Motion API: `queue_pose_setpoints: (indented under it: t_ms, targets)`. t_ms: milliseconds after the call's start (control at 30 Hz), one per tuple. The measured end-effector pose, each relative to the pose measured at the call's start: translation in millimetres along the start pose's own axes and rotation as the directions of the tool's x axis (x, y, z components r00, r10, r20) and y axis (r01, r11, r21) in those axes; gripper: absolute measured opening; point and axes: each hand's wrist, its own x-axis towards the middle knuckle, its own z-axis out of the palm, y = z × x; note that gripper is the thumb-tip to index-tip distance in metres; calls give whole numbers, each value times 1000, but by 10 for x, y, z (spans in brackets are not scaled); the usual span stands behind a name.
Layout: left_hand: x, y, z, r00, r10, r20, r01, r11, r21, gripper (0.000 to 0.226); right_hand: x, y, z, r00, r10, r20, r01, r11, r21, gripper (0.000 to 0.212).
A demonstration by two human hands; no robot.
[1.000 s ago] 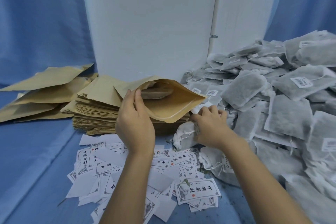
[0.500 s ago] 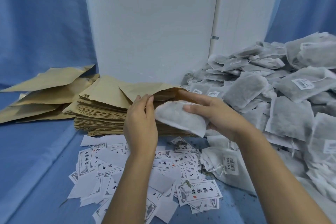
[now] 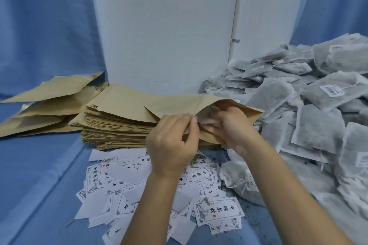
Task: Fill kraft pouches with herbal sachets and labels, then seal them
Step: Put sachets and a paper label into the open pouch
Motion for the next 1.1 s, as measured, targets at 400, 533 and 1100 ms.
queue_pose_setpoints:
  t_ms: [400,533,1100]
  targets:
    - [24,90,27,997,66,-49,-70,995,-75,27,-29,33,-24,812,-539,-223,198,614,-764,29]
    - [14,27,2,998,8,-58,-11,998,-58,29,-31,36,20,886,-434,-163,190,661,-726,23]
    - [178,-128,-28,702,-685,195,712,668,-217,14,-57,129,-39,869,246,430,262,509,-820,20]
